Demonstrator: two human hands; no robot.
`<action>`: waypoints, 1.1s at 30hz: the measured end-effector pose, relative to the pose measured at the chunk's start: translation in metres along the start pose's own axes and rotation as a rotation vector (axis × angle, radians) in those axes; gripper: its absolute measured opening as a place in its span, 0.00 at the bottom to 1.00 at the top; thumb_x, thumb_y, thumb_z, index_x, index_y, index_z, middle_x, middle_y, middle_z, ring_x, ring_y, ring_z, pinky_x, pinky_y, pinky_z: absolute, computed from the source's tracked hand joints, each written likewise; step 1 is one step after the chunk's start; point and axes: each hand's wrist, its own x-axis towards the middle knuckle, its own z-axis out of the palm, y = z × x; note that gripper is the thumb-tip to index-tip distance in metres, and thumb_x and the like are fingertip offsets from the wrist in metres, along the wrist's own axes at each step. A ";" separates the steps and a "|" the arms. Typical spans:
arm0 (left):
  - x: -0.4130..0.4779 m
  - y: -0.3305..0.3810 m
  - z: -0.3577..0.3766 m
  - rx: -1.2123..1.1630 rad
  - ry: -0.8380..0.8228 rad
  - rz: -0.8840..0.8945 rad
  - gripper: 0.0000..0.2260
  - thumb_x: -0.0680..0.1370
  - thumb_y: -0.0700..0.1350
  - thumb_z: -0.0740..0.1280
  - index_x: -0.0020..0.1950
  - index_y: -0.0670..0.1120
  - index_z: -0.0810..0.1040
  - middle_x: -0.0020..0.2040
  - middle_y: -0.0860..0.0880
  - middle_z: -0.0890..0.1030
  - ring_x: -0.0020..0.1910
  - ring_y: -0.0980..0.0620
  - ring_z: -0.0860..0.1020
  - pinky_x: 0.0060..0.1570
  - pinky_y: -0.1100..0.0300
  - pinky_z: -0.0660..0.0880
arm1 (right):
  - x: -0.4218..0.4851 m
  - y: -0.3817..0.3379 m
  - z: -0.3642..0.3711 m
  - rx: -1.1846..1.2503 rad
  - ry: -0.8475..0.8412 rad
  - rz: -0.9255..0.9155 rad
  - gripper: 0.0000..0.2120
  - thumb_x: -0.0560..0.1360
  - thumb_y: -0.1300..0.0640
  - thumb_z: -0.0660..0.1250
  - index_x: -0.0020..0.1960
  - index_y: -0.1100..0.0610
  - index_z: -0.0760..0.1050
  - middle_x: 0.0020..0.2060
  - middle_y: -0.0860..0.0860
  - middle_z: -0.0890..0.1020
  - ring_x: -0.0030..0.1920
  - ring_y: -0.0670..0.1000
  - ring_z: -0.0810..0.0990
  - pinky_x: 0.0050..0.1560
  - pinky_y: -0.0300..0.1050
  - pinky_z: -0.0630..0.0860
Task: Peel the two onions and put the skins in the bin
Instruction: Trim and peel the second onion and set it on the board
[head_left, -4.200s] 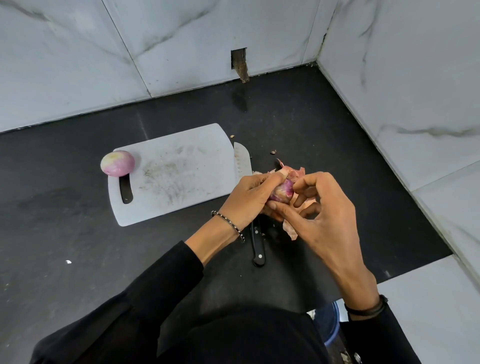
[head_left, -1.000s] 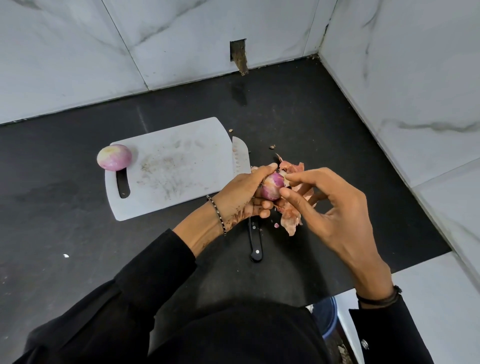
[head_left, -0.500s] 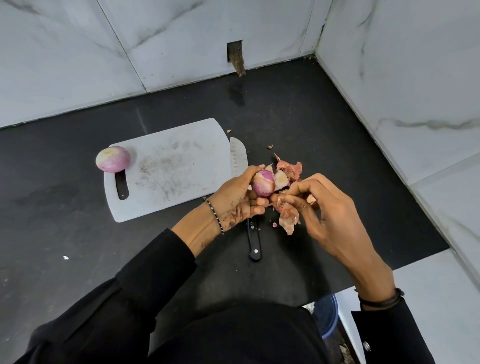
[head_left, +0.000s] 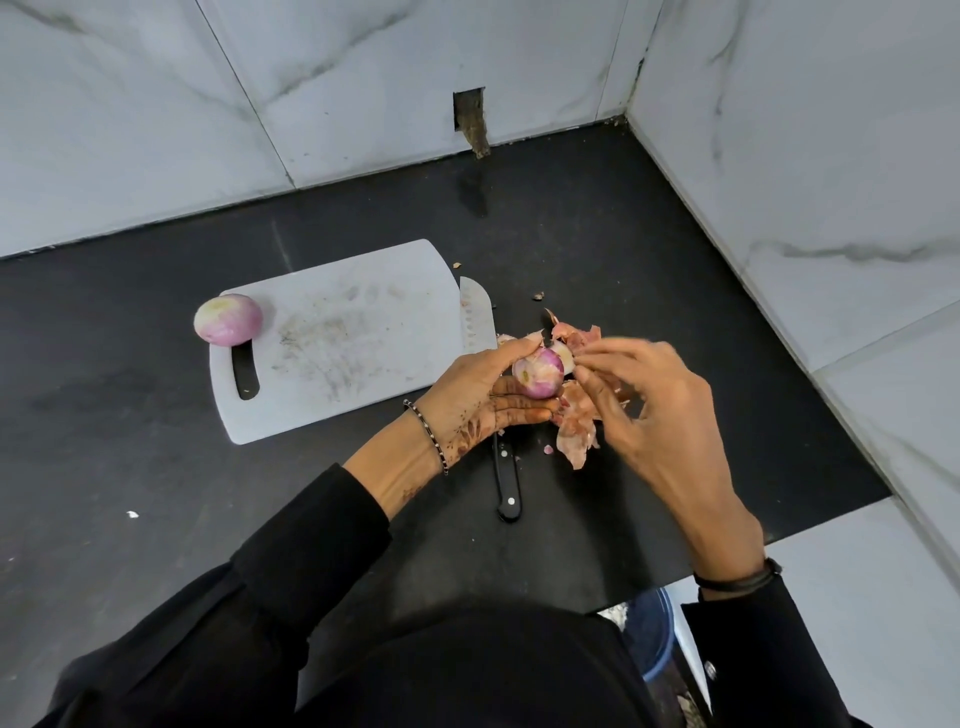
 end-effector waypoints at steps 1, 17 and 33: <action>-0.001 0.001 0.000 -0.002 -0.002 0.007 0.15 0.78 0.50 0.69 0.56 0.40 0.79 0.50 0.35 0.84 0.47 0.42 0.84 0.46 0.54 0.83 | 0.001 0.000 0.002 -0.002 -0.002 -0.013 0.08 0.80 0.55 0.71 0.57 0.53 0.85 0.50 0.45 0.84 0.50 0.47 0.81 0.49 0.47 0.80; 0.000 0.001 0.002 0.015 0.010 0.086 0.19 0.78 0.49 0.69 0.62 0.38 0.76 0.49 0.39 0.85 0.45 0.47 0.84 0.47 0.55 0.82 | 0.003 -0.025 0.007 0.273 -0.030 0.064 0.17 0.70 0.55 0.81 0.54 0.57 0.79 0.51 0.49 0.78 0.47 0.47 0.81 0.42 0.32 0.78; 0.003 -0.001 0.001 0.083 0.081 0.160 0.17 0.76 0.47 0.72 0.58 0.38 0.74 0.47 0.36 0.84 0.41 0.45 0.85 0.50 0.49 0.82 | -0.002 -0.025 0.013 0.257 -0.022 0.068 0.09 0.72 0.67 0.77 0.41 0.58 0.78 0.55 0.49 0.77 0.54 0.39 0.78 0.45 0.27 0.75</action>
